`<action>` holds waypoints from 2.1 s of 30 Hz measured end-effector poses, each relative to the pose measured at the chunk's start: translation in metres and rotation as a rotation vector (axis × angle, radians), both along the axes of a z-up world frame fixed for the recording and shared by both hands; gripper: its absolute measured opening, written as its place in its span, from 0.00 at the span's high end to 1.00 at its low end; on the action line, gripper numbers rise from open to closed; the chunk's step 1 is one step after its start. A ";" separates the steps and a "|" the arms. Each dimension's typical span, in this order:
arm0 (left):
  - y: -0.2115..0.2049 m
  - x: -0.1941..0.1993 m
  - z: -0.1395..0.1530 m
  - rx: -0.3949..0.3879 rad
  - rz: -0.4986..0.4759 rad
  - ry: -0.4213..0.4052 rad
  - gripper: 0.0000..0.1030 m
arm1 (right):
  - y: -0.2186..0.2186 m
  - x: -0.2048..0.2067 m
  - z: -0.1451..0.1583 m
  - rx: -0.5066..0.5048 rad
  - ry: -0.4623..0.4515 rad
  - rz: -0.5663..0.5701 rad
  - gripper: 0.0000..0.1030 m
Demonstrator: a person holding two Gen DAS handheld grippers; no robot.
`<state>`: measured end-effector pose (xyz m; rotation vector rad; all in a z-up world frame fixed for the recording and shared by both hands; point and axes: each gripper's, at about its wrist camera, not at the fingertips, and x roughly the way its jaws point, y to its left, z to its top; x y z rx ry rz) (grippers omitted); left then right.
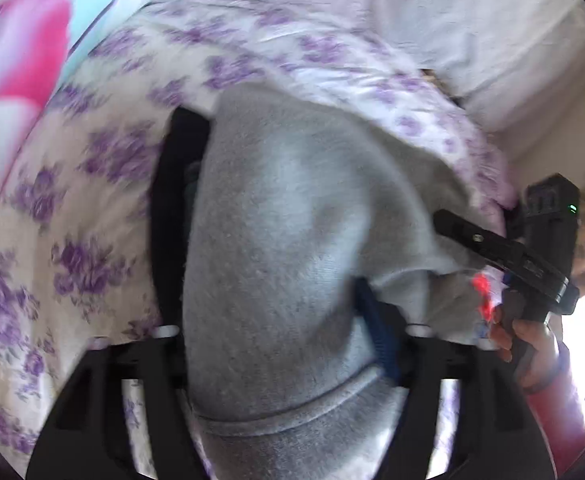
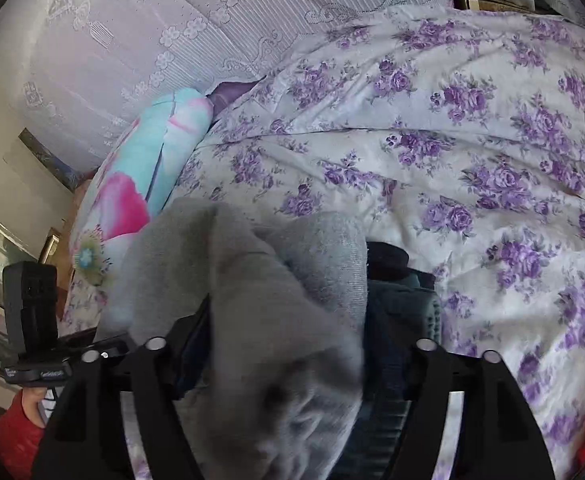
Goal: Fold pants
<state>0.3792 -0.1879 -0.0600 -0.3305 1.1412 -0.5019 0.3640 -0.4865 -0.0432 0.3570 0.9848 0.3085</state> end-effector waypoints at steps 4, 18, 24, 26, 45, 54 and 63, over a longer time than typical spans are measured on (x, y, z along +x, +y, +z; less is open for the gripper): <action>0.013 0.000 -0.024 -0.087 0.068 0.054 0.04 | 0.005 0.001 -0.007 -0.020 -0.036 -0.008 0.20; 0.011 -0.045 0.079 0.250 0.159 -0.278 0.05 | 0.022 -0.086 0.080 -0.315 -0.342 -0.207 0.03; -0.036 -0.035 0.021 0.477 0.068 -0.196 0.04 | 0.032 -0.063 0.010 -0.434 -0.126 -0.168 0.03; -0.026 -0.043 0.017 0.412 0.117 -0.226 0.04 | 0.020 -0.060 0.004 -0.336 -0.098 -0.190 0.03; -0.032 -0.048 0.017 0.476 0.124 -0.282 0.04 | 0.067 -0.081 0.065 -0.528 -0.326 -0.188 0.03; -0.030 -0.046 0.015 0.468 0.117 -0.278 0.04 | 0.075 -0.036 0.003 -0.558 -0.160 -0.147 0.03; -0.025 -0.042 0.027 0.465 0.103 -0.253 0.04 | 0.082 -0.076 0.033 -0.589 -0.300 -0.139 0.03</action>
